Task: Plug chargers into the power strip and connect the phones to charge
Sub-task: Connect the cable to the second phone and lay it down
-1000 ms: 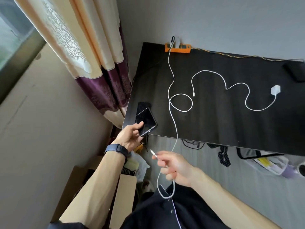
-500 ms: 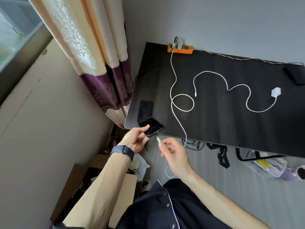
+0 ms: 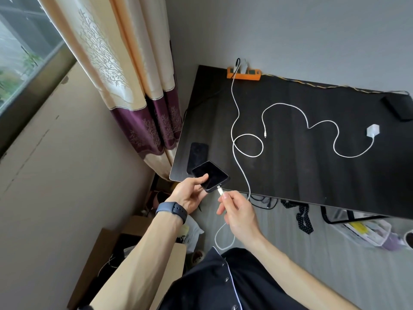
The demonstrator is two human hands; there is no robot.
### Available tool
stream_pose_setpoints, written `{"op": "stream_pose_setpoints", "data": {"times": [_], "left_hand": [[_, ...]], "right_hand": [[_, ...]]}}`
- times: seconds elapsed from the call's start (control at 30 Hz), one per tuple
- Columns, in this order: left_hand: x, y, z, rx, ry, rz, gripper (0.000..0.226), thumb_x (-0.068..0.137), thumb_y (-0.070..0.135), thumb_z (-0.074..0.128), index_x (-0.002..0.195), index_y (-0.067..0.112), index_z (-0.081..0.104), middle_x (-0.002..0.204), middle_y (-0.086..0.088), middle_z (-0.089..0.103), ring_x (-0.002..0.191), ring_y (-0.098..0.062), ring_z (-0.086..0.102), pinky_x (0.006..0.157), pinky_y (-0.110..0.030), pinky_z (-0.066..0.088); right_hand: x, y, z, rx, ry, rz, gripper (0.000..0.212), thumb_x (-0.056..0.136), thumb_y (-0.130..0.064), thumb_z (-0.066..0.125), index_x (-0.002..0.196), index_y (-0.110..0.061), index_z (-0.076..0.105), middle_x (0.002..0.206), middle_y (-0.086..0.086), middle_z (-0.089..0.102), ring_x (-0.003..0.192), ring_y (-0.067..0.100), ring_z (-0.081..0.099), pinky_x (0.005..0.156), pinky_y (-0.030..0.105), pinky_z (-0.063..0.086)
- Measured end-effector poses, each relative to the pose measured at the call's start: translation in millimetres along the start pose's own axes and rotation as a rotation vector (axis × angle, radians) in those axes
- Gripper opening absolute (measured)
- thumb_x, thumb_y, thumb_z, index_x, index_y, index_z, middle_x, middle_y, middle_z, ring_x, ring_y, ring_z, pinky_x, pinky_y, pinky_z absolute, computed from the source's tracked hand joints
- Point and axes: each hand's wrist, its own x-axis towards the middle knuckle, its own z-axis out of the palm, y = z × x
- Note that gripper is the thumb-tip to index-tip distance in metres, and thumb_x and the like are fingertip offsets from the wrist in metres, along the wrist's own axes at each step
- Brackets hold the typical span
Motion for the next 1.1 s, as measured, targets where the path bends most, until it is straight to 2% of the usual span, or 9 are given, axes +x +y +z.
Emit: {"op": "stream_pose_setpoints", "data": {"times": [0.07, 0.2, 0.33, 0.53, 0.67, 0.8, 0.87, 0.97, 1.1], "left_hand": [[2, 0, -1, 0.002, 0.007, 0.015, 0.028, 0.088, -0.006, 0.065, 0.116, -0.004, 0.061, 0.111, -0.025, 0.070, 0.088, -0.030, 0.074, 0.056, -0.029, 0.060], [3, -1, -1, 0.066, -0.053, 0.071, 0.016, 0.090, -0.004, 0.064, 0.105, 0.000, 0.067, 0.101, -0.021, 0.074, 0.084, -0.027, 0.076, 0.059, -0.028, 0.060], [4, -3, -3, 0.175, -0.047, 0.173, 0.040, 0.088, -0.003, 0.068, 0.125, 0.004, 0.054, 0.117, -0.024, 0.069, 0.099, -0.037, 0.072, 0.068, -0.036, 0.062], [6, -8, -5, 0.301, -0.003, 0.300, 0.042, 0.088, -0.004, 0.066, 0.121, 0.016, 0.051, 0.102, -0.018, 0.075, 0.093, -0.039, 0.073, 0.076, -0.043, 0.062], [14, -10, -1, 0.422, 0.022, 0.358, 0.047, 0.085, -0.004, 0.070, 0.123, 0.017, 0.053, 0.089, -0.008, 0.076, 0.093, -0.034, 0.074, 0.079, -0.048, 0.061], [28, -9, -4, 0.495, 0.000, 0.321, 0.048, 0.083, -0.002, 0.073, 0.123, 0.018, 0.057, 0.098, -0.013, 0.077, 0.092, -0.031, 0.075, 0.085, -0.051, 0.059], [37, -5, -5, 0.520, -0.021, 0.278, 0.047, 0.083, -0.005, 0.072, 0.122, 0.018, 0.059, 0.099, -0.016, 0.075, 0.094, -0.033, 0.074, 0.086, -0.053, 0.059], [53, 3, -7, 0.553, -0.036, 0.166, 0.046, 0.085, -0.009, 0.067, 0.123, 0.016, 0.060, 0.106, -0.020, 0.073, 0.098, -0.036, 0.072, 0.085, -0.052, 0.059], [78, 0, -3, 0.815, -0.017, 0.065, 0.053, 0.084, -0.013, 0.064, 0.131, 0.008, 0.054, 0.110, -0.020, 0.071, 0.097, -0.030, 0.070, 0.084, -0.040, 0.060]], "right_hand": [[0, -1, 0, -0.014, 0.017, 0.022, 0.027, 0.104, -0.036, 0.047, 0.083, -0.030, 0.063, 0.072, -0.002, 0.074, 0.052, 0.013, 0.050, 0.059, 0.033, 0.046], [0, -3, -1, 0.022, 0.021, 0.079, 0.027, 0.104, -0.033, 0.049, 0.085, -0.020, 0.064, 0.066, -0.001, 0.072, 0.047, 0.015, 0.048, 0.053, 0.032, 0.043], [-1, 0, -1, -0.023, 0.022, 0.133, 0.027, 0.103, -0.032, 0.050, 0.085, -0.017, 0.064, 0.064, -0.002, 0.072, 0.044, 0.009, 0.049, 0.050, 0.023, 0.044], [4, 5, 8, 0.017, 0.021, 0.203, 0.027, 0.102, -0.029, 0.051, 0.084, -0.014, 0.064, 0.057, -0.004, 0.063, 0.050, 0.005, 0.049, 0.061, 0.028, 0.041], [5, 13, 12, 0.058, -0.019, 0.234, 0.028, 0.104, -0.029, 0.050, 0.085, -0.013, 0.064, 0.055, -0.006, 0.059, 0.052, 0.002, 0.052, 0.059, 0.023, 0.043], [10, 20, 12, 0.241, -0.026, 0.340, 0.031, 0.103, -0.029, 0.054, 0.092, -0.004, 0.067, 0.059, -0.001, 0.067, 0.049, 0.009, 0.054, 0.047, 0.020, 0.041], [23, 20, 9, 0.281, -0.086, 0.435, 0.033, 0.101, -0.036, 0.058, 0.098, -0.005, 0.068, 0.073, 0.004, 0.078, 0.055, 0.011, 0.064, 0.050, 0.022, 0.047], [49, 28, 3, 0.288, -0.158, 0.510, 0.031, 0.095, -0.045, 0.065, 0.108, -0.016, 0.065, 0.093, 0.003, 0.080, 0.069, 0.016, 0.071, 0.059, 0.029, 0.053], [89, 46, -5, 0.055, -0.231, 0.461, 0.026, 0.093, -0.040, 0.067, 0.101, -0.016, 0.066, 0.090, 0.006, 0.074, 0.072, 0.017, 0.070, 0.057, 0.027, 0.052]]}}
